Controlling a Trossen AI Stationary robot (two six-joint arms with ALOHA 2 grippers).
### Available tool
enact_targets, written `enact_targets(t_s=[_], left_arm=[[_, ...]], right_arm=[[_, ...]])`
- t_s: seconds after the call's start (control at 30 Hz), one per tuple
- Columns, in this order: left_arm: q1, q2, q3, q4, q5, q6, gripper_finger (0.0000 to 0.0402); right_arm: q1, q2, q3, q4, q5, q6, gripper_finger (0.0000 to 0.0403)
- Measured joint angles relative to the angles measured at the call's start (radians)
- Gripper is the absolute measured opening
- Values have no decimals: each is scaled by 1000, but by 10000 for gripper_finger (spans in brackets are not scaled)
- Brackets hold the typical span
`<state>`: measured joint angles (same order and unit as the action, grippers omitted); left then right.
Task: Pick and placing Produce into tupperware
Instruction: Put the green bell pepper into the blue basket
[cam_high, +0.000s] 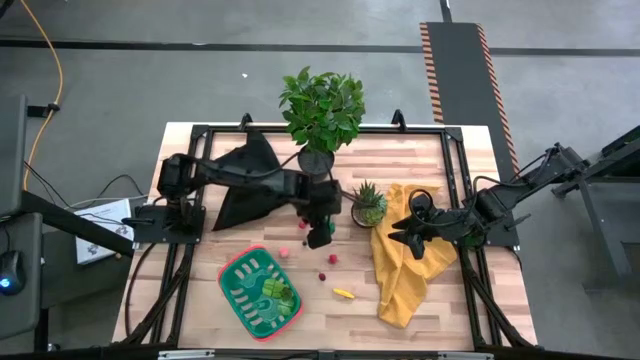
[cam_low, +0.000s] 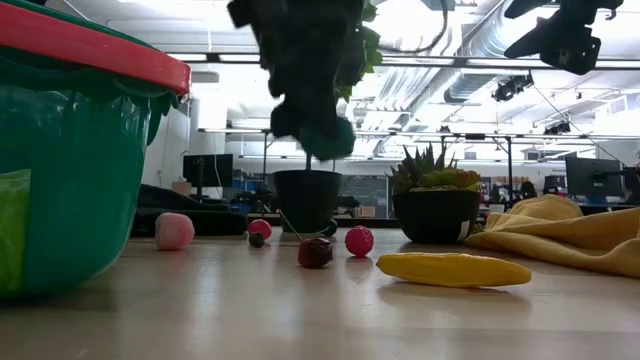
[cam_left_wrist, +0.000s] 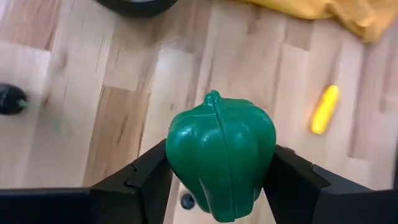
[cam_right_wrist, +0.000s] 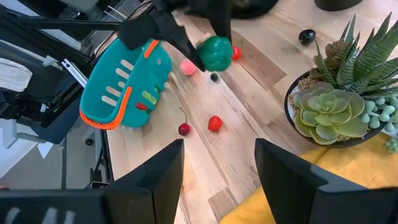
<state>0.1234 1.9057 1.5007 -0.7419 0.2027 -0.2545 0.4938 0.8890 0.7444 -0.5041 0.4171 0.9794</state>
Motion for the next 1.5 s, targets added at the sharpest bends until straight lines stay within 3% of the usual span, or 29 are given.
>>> enact_targets(t_s=[0.3, 0.63, 1.23, 1.5], left_arm=[[-48, 0, 169, -188, 67, 39, 201], [-150, 0, 286, -488, 70, 75, 203], [-334, -3, 306, -767, 85, -11, 204], [-424, -6, 306, -786, 73, -83, 204]], right_arm=[[0, 0, 0, 0, -1, -17, 188], [0, 0, 0, 0, -5, -31, 188], [0, 0, 0, 12, -5, -40, 188], [0, 0, 0, 41, -4, -46, 188]])
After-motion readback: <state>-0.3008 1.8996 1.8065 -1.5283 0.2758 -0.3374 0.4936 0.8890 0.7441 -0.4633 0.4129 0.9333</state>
